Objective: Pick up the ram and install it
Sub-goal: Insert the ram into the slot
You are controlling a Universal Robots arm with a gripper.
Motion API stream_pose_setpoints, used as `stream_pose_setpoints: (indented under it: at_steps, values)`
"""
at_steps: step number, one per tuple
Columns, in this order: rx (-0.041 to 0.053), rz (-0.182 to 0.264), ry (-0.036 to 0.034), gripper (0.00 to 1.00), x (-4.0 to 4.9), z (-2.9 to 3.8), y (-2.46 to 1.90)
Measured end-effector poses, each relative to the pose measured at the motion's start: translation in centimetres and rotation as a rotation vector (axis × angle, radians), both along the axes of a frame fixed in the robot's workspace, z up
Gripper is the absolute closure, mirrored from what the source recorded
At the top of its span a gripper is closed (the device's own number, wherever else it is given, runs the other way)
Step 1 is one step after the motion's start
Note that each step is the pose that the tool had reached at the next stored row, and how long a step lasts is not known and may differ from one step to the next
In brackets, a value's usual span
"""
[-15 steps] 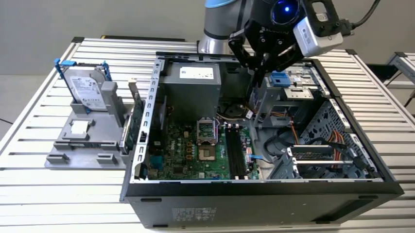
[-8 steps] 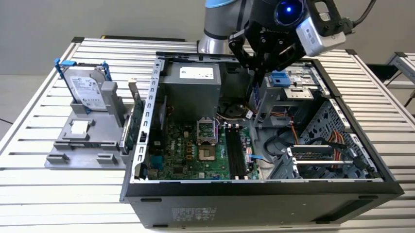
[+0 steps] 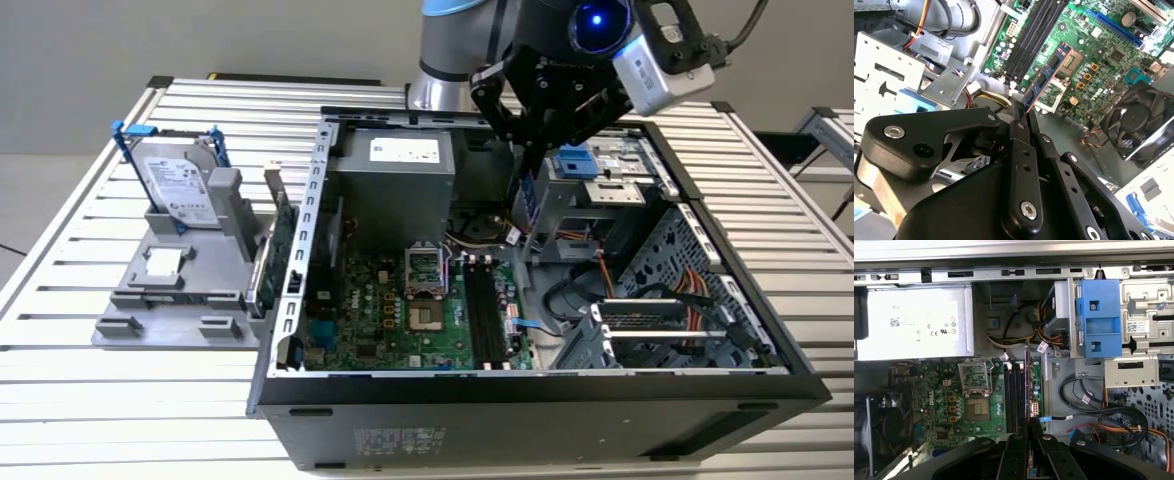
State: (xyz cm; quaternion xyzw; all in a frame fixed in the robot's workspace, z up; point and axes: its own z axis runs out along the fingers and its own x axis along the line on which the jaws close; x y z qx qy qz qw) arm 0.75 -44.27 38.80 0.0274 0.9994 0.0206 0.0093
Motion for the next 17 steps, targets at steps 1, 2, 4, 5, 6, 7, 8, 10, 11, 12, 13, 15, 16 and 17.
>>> stream_pose_setpoints:
  at_steps: [1, 2, 4, 5, 6, 7, 8, 10, 11, 12, 13, 15, 16, 17]
  values:
    - [-0.0001, 0.002, 0.0, 1.0, 0.0, 0.0, 0.0]
    - [0.0, 0.003, 0.0, 1.0, 0.0, 0.0, 0.0]
    - [0.0, 0.004, 0.0, 1.0, 0.01, 0.0, 0.0]
    - [0.0, 0.005, 0.0, 1.0, 0.0, 0.0, 0.0]
    - [0.0, 0.005, 0.0, 1.0, 0.0, 0.0, 0.0]
    - [0.0, 0.005, 0.0, 1.0, 0.0, 0.0, 0.0]
    - [-0.0001, 0.006, 0.0, 1.0, 0.0, 0.0, 0.0]
    - [-0.0002, 0.005, 0.0001, 1.0, 0.0, 0.0, 0.0]
    - [0.0001, 0.004, 0.0, 1.0, 0.0, -0.02, 0.0]
    - [0.0001, 0.003, 0.0, 1.0, 0.0, -0.02, 0.0]
    - [0.0, 0.001, 0.0, 1.0, 0.0, -0.02, 0.0]
    - [0.0, -0.002, 0.0, 1.0, 0.0, -0.03, 0.0]
    - [0.0001, -0.003, 0.0, 1.0, -0.01, -0.03, 0.0]
    - [0.0, -0.003, 0.0, 1.0, -0.01, -0.03, 0.0]
